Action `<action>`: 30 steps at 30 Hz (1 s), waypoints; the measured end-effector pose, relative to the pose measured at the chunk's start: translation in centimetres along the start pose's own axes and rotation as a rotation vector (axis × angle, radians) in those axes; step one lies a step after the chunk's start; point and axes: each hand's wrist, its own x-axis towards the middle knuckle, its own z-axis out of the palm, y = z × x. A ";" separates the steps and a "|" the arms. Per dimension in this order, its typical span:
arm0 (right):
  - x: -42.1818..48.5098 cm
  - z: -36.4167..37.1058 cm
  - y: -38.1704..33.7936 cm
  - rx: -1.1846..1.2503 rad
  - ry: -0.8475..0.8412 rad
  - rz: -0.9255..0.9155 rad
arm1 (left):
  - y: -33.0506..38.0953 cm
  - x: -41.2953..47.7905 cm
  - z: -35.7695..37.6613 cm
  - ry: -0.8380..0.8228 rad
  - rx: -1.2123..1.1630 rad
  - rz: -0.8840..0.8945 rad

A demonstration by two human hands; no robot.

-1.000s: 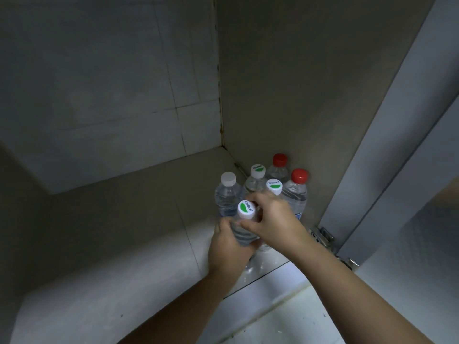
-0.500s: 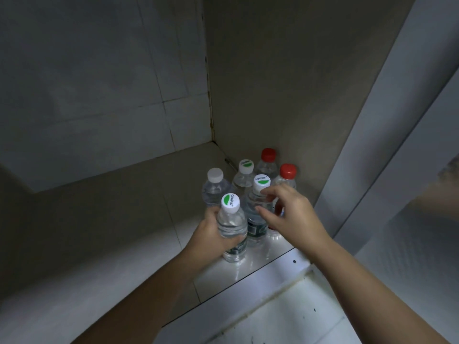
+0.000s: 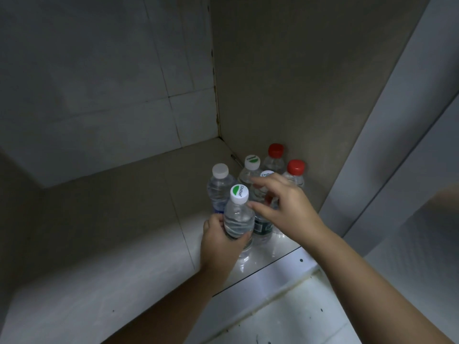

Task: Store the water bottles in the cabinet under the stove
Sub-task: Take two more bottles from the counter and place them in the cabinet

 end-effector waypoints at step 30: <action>1.5 0.8 -2.1 0.036 -0.199 0.128 | 0.7 0.4 -3.1 -0.325 -0.118 0.083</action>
